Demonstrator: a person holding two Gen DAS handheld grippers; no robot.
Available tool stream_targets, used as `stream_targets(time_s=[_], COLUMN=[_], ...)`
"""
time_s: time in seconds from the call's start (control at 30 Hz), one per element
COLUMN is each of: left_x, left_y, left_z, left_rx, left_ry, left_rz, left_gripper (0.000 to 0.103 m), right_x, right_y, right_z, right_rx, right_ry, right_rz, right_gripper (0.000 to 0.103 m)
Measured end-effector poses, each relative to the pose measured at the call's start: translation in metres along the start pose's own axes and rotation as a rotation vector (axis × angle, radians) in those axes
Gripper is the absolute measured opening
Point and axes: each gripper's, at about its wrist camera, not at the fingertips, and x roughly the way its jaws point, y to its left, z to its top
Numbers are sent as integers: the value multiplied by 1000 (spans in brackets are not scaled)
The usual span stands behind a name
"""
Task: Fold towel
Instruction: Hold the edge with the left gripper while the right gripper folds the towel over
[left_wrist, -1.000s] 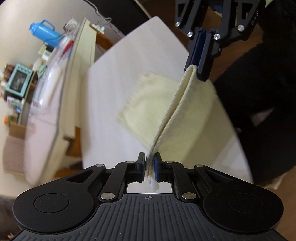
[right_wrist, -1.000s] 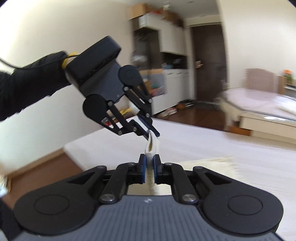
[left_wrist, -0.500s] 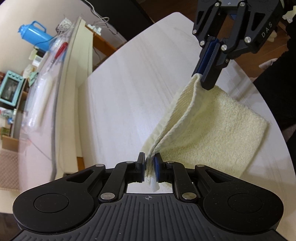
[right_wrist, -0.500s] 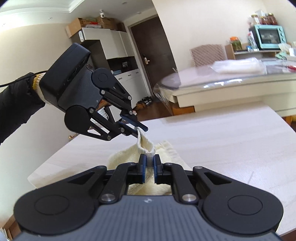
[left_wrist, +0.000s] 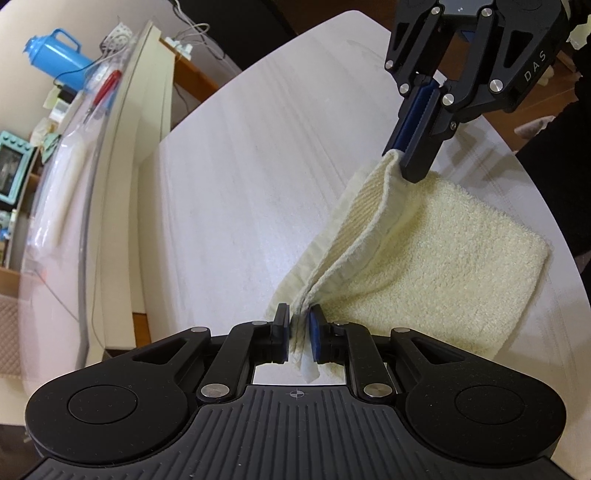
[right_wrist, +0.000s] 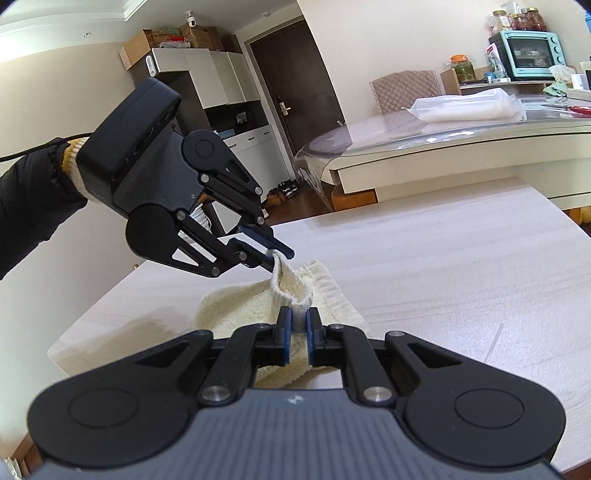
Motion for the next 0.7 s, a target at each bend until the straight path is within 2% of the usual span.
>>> stream_targets(time_s=[0.53, 0.7], left_x=[12, 16], left_y=[4, 10], left_z=[7, 8], left_rx=[34, 27], left_ry=[-6, -19], left_rz=[0, 10], left_gripper=[15, 16], right_x=[-4, -9], right_y=[7, 6], right_z=[-7, -6], right_rx=[-17, 7], right_ry=[26, -2], right_rz=[-18, -44], right_gripper=[10, 10])
